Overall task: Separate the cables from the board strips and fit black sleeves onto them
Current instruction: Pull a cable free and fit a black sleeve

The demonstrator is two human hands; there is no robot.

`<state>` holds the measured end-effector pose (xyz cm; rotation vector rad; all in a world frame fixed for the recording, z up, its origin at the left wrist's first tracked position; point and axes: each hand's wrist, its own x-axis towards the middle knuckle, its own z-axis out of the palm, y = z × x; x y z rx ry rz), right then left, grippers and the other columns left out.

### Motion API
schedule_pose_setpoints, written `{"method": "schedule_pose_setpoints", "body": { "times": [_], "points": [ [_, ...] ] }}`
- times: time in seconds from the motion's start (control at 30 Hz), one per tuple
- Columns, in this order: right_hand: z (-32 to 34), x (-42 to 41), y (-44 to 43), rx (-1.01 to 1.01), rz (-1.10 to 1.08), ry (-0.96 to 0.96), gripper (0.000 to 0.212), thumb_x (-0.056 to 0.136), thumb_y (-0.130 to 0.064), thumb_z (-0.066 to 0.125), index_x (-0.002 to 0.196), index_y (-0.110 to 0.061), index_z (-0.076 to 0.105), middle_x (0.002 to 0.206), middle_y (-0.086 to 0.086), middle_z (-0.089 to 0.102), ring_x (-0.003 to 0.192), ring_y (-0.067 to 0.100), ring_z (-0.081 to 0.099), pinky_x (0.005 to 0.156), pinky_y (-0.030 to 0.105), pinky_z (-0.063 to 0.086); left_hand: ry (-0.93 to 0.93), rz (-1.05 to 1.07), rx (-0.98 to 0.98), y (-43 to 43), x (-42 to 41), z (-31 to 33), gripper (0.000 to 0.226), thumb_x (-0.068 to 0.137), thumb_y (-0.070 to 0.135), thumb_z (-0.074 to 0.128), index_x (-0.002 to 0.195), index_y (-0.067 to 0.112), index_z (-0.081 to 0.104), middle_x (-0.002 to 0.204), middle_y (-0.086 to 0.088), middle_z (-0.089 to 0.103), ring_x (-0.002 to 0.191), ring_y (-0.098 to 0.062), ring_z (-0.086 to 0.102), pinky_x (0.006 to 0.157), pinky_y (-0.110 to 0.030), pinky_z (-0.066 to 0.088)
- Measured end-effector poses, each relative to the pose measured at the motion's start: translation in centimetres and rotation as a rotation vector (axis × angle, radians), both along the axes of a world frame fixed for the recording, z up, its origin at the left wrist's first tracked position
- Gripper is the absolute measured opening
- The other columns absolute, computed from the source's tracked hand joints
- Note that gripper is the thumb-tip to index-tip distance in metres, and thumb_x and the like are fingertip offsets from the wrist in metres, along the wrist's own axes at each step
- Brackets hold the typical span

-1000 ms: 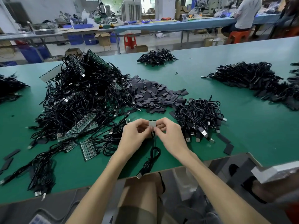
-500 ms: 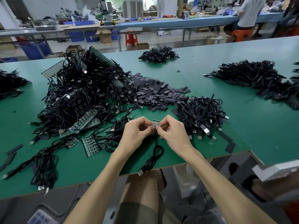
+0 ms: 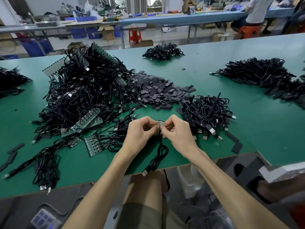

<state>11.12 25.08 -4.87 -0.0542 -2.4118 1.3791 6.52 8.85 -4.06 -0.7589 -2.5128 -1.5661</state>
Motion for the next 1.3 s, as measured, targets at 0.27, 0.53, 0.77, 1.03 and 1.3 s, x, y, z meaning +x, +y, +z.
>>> {"method": "schedule_pose_setpoints", "body": {
  "times": [0.27, 0.53, 0.77, 1.03, 1.3],
  "points": [
    [-0.1, -0.2, 0.1, -0.143, -0.037, 0.050, 0.014, 0.101, -0.015, 0.063, 0.090, -0.017, 0.054, 0.084, 0.005, 0.070, 0.070, 0.014, 0.072, 0.063, 0.030, 0.059, 0.064, 0.117, 0.035, 0.6, 0.2, 0.1, 0.006, 0.097, 0.013, 0.067, 0.092, 0.015, 0.064, 0.084, 0.001, 0.070, 0.078, -0.012, 0.069, 0.075, -0.036, 0.058],
    [0.5, 0.3, 0.8, -0.533, -0.132, 0.144, 0.006, 0.109, -0.014, 0.046, 0.104, -0.011, 0.046, 0.090, 0.012, 0.068, 0.078, 0.024, 0.076, 0.067, 0.039, 0.063, 0.139, 0.459, 0.168, -1.1, 0.0, 1.6, 0.011, 0.107, 0.013, 0.045, 0.109, 0.022, 0.051, 0.111, -0.009, 0.054, 0.082, -0.019, 0.064, 0.073, -0.033, 0.058],
    [0.6, 0.5, 0.9, -0.507, -0.196, 0.164, 0.010, 0.111, -0.023, 0.045, 0.113, -0.020, 0.054, 0.083, 0.004, 0.061, 0.068, 0.009, 0.063, 0.065, 0.028, 0.055, 0.118, 0.643, -0.177, -5.0, -2.3, 1.2, 0.026, 0.107, 0.006, 0.045, 0.129, -0.002, 0.055, 0.121, -0.009, 0.041, 0.083, -0.016, 0.053, 0.081, -0.036, 0.054],
    [0.7, 0.3, 0.8, -0.472, -0.183, 0.094, 0.017, 0.107, -0.021, 0.053, 0.122, -0.014, 0.059, 0.090, 0.001, 0.063, 0.073, 0.004, 0.060, 0.076, 0.032, 0.054, 0.424, 0.551, -0.405, -1.3, -1.5, 2.2, 0.045, 0.094, -0.001, 0.060, 0.138, 0.007, 0.057, 0.132, -0.014, 0.048, 0.119, -0.029, 0.044, 0.100, -0.040, 0.029],
    [0.6, 0.6, 0.6, -0.496, -0.141, 0.101, 0.015, 0.108, -0.014, 0.050, 0.102, -0.012, 0.064, 0.082, 0.002, 0.073, 0.071, 0.014, 0.071, 0.067, 0.019, 0.051, 0.250, -0.001, -0.553, 5.7, -5.4, 2.7, 0.049, 0.101, -0.003, 0.044, 0.148, 0.011, 0.050, 0.147, -0.007, 0.051, 0.131, -0.026, 0.052, 0.110, -0.039, 0.043]
  ]
}}
